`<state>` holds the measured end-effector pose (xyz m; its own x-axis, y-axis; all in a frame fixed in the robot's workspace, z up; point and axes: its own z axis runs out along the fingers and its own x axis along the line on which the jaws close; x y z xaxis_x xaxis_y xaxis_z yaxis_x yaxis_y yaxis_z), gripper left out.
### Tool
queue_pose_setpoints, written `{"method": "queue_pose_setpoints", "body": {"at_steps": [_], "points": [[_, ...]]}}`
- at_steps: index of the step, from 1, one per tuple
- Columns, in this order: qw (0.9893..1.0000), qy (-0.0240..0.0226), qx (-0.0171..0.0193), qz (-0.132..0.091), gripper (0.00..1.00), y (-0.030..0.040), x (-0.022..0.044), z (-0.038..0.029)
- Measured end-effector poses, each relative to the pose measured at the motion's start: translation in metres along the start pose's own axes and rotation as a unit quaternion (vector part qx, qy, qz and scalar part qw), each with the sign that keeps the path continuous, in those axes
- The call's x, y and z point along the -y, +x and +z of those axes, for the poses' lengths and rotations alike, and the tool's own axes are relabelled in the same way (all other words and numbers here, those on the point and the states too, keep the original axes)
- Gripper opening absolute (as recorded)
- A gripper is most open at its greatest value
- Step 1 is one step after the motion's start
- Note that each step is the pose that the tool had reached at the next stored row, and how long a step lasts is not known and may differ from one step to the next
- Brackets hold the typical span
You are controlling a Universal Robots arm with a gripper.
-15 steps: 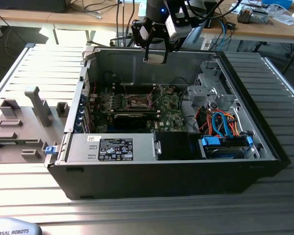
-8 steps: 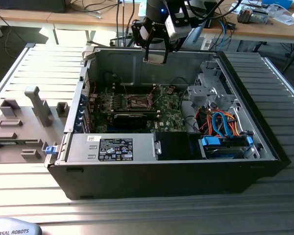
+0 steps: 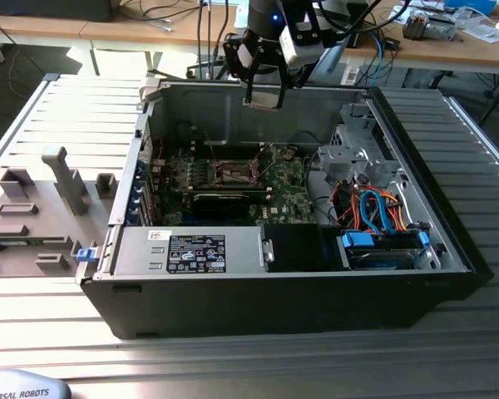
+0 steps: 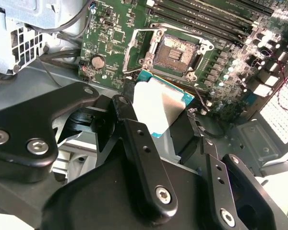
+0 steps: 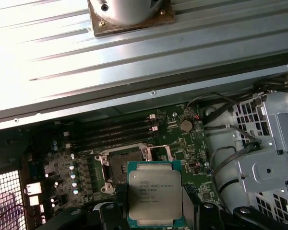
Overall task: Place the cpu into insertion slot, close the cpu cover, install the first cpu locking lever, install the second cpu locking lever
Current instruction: 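Place the cpu into insertion slot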
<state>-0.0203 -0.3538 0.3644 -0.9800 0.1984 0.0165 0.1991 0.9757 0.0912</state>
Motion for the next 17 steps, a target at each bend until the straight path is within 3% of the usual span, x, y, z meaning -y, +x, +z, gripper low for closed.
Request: {"method": "queue_pose_setpoints", "body": {"at_steps": [17], "points": [[0.9999,-0.0003,0.0014,0.015,0.54,0.0000,0.0000,0.0002]]}}
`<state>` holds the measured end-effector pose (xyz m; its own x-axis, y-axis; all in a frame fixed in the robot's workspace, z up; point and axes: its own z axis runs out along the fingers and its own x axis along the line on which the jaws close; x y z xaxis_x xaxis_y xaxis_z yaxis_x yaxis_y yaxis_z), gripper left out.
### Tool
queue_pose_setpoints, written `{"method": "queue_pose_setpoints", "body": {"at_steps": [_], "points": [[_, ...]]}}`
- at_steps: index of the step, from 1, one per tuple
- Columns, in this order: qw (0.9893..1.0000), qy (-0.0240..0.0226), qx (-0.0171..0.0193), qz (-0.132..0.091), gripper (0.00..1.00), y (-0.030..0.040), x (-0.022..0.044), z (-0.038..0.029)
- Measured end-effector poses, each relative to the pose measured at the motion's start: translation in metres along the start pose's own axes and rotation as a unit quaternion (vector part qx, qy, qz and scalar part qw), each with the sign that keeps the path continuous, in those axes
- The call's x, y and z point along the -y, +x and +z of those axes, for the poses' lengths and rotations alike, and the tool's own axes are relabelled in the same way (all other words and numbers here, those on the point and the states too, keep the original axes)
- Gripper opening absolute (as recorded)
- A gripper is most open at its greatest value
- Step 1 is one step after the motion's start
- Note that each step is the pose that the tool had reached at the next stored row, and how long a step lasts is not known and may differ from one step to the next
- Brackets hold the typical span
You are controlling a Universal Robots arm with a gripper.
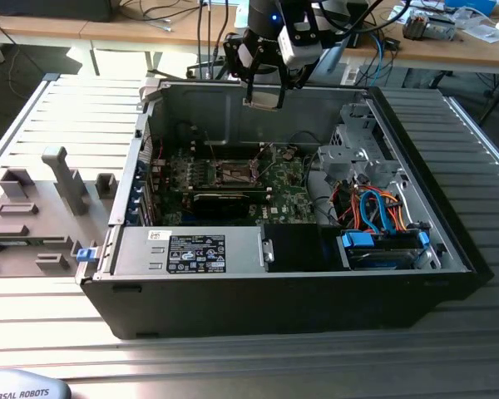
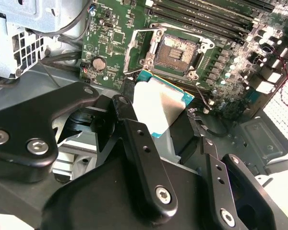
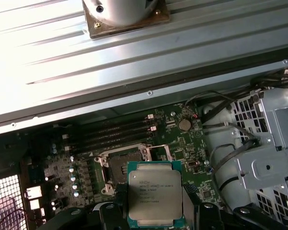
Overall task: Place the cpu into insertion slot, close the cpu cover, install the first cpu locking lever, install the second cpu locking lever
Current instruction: 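Place the cpu into insertion slot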
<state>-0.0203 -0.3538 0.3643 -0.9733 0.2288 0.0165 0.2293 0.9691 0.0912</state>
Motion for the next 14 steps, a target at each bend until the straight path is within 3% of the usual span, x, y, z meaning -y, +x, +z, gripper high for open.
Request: {"method": "queue_pose_setpoints", "body": {"at_steps": [14], "points": [[0.9999,-0.0002,0.0010,0.011,0.54,0.0000,0.0000,0.0002]]}}
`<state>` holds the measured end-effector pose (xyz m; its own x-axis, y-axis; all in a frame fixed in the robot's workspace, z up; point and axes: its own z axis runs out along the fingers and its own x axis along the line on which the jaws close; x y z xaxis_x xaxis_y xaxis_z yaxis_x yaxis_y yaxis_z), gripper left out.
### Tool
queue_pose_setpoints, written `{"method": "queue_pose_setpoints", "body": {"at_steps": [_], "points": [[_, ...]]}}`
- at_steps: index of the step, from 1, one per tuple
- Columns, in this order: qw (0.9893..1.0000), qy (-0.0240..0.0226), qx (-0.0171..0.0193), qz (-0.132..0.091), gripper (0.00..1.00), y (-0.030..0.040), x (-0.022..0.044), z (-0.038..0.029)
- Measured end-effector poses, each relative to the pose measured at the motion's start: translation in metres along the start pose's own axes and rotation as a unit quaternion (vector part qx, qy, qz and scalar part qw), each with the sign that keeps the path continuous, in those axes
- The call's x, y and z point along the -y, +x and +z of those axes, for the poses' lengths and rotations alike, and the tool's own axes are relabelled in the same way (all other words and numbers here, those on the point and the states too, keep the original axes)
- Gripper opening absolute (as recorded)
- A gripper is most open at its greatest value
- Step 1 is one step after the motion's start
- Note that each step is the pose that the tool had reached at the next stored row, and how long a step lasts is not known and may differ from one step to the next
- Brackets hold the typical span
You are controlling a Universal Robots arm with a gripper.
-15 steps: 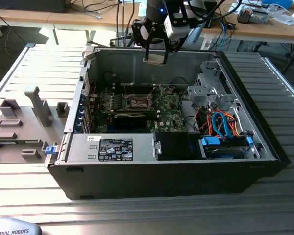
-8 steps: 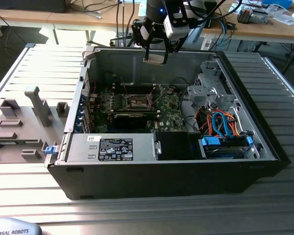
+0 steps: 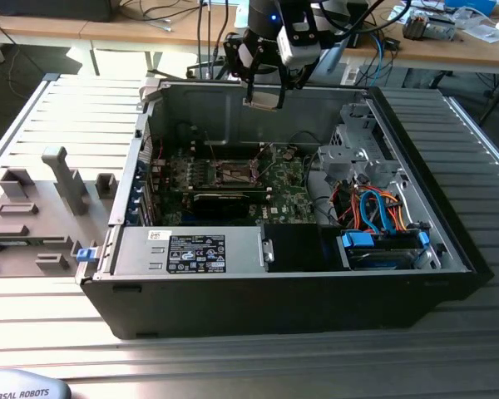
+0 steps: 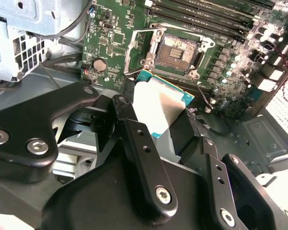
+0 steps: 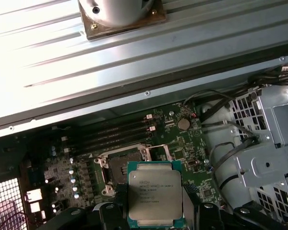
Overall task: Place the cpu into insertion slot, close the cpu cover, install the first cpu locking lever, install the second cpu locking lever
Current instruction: 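Place the cpu into insertion slot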
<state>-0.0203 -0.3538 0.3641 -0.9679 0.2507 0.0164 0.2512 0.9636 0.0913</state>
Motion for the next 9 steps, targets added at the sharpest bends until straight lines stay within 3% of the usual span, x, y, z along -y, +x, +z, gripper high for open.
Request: {"method": "queue_pose_setpoints", "body": {"at_steps": [9], "points": [[1.0000,-0.0002,0.0008,0.009,0.54,0.0000,0.0000,0.0001]]}}
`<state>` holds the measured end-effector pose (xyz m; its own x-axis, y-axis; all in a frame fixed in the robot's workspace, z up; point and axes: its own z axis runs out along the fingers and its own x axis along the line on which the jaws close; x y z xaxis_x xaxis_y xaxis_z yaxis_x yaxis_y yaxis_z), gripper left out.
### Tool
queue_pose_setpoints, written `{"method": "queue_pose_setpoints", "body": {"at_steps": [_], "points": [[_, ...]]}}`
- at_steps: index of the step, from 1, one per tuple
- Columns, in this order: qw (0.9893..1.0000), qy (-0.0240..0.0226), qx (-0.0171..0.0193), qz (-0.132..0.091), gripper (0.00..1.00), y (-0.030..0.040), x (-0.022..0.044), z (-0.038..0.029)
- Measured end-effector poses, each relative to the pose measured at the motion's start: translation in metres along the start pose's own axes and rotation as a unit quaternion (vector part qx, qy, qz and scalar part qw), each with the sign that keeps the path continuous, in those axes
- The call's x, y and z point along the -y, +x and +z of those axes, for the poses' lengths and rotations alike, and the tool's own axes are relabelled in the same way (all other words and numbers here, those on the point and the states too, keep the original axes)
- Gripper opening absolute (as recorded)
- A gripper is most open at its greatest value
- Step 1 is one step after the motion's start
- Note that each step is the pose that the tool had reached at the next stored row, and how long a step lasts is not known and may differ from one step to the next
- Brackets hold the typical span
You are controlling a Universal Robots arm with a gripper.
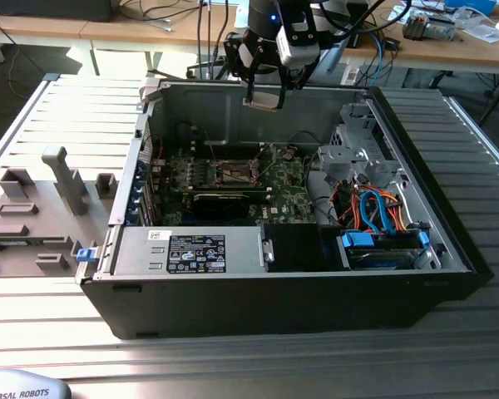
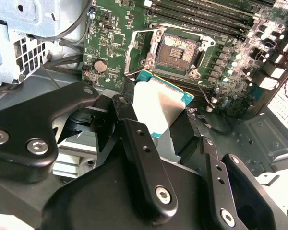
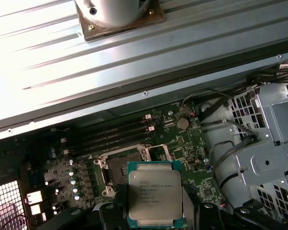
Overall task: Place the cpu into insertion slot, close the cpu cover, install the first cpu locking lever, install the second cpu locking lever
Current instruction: 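Place the cpu into insertion slot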
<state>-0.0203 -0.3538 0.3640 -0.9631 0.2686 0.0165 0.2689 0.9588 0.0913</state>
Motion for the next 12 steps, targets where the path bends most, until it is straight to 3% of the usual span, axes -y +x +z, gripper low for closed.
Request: {"method": "queue_pose_setpoints", "body": {"at_steps": [12], "points": [[1.0000,-0.0002,0.0009,0.010,0.54,0.0000,0.0000,0.0001]]}}
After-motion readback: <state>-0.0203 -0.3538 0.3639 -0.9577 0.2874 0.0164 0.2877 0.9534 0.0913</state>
